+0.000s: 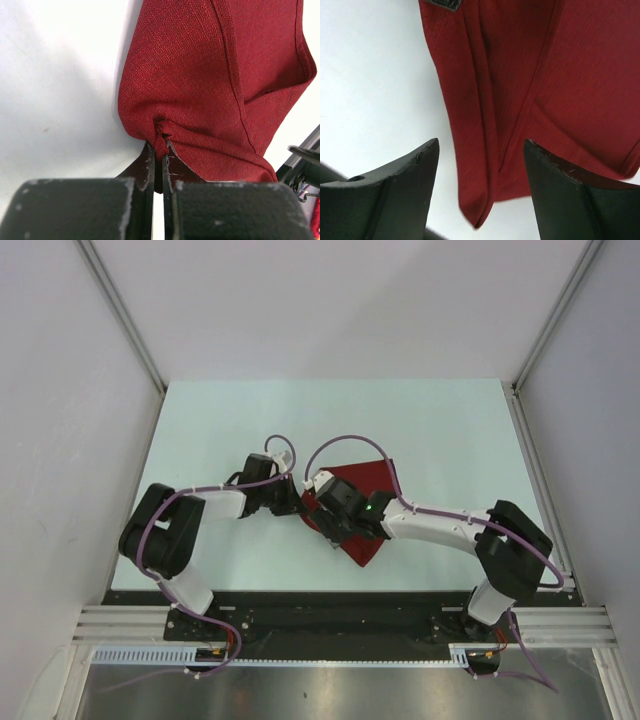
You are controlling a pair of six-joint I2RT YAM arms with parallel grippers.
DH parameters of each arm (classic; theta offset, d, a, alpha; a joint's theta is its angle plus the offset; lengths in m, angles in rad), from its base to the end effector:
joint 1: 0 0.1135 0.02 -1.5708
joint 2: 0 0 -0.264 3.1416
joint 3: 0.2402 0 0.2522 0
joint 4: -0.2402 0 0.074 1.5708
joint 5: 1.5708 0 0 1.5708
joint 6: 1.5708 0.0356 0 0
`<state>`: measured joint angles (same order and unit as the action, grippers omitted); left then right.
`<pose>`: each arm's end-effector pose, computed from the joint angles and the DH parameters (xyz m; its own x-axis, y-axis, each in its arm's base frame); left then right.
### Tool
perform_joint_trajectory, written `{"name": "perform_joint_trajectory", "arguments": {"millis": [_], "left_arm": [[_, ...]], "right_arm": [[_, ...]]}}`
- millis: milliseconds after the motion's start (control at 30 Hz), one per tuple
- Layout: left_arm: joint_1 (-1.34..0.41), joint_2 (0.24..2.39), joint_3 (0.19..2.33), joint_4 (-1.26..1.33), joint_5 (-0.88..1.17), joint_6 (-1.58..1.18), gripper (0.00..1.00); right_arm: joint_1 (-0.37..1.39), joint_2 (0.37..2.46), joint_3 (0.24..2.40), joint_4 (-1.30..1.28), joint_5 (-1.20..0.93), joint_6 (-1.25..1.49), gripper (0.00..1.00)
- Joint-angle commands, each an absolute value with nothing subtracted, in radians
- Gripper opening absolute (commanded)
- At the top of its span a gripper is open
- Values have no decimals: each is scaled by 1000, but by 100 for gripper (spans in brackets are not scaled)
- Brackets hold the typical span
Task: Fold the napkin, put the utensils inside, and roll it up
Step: Roll the napkin with the utensil
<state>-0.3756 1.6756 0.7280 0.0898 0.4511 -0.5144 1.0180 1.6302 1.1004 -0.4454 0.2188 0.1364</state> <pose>0.2815 -0.1277 0.1319 -0.9056 -0.1189 -0.4072 0.1722 0.7743 -0.6089 0.1843 0.2839 0.2150 -0.5349 -0.6142 -0.5802 -0.7006 0.7063 -0.1017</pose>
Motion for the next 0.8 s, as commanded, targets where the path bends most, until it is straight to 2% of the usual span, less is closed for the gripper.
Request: {"name": "perform_joint_trajectory", "arguments": {"millis": [0,667,767], "left_arm": [[-368,1689,767,94,416,-489,0],[-368,1690,779,110,443,-495,0],[-368,1686,778,126,462,-502,0]], "right_arm": [[1031,1669,1088,-290,238,31,72],[942,1784,1028,-176,17,5,64],[934,1801,1026,-181,-43,8,50]]}}
